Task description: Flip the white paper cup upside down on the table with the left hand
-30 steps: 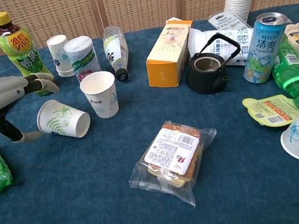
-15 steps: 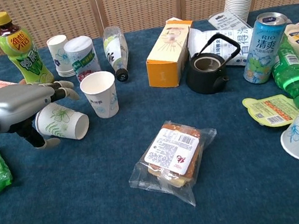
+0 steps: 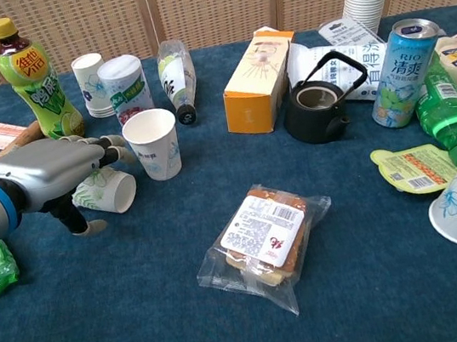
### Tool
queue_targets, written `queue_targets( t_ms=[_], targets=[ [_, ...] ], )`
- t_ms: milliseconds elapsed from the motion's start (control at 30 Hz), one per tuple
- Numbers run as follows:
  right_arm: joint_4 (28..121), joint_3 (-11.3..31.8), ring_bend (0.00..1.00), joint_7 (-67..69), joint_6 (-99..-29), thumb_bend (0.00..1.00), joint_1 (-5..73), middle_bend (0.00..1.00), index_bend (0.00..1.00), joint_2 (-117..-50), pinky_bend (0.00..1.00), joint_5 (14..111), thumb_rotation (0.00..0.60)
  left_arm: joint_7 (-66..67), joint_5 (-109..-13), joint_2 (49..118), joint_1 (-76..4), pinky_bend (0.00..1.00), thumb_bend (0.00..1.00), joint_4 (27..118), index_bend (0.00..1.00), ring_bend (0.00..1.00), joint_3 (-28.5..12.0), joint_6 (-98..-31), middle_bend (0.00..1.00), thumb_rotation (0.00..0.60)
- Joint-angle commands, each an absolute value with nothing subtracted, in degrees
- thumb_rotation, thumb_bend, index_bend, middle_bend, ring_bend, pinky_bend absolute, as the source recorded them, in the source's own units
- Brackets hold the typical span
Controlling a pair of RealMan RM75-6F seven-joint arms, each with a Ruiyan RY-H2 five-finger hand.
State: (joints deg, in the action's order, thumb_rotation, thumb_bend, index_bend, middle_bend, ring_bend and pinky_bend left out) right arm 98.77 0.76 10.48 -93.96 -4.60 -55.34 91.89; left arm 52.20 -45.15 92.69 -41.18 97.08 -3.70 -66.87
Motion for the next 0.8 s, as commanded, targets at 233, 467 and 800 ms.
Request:
queue_targets(
  t_ms=[233,467,800],
  targets=[
    [98.62,0.73,0.00,10.95,-93.85,0.08,-4.55,0.00,0.00,-55.20,0.00,91.87,0.600,52.82,-46.02,94.33,-41.29,0.04,0.35,95.45,0.26,0.04,-3.56,-68.96,0.15,0.600],
    [98.69,0.60,0.00,10.98,-93.68,0.08,-4.47,0.00,0.00,-55.21,0.00,92.08,0.600,54.08,-45.74,94.82,-41.29,0.09,0.35,94.96,0.33,0.11,-3.42,-69.97,0.22,0.600],
    [98.72,0.50,0.00,10.88,-93.52,0.08,-4.41,0.00,0.00,-55.25,0.00,92.14,0.600,46.05,-49.39,92.11,-38.85,0.11,0.35,99.59,0.36,0.14,-4.12,-70.51,0.25,0.600]
  ],
)
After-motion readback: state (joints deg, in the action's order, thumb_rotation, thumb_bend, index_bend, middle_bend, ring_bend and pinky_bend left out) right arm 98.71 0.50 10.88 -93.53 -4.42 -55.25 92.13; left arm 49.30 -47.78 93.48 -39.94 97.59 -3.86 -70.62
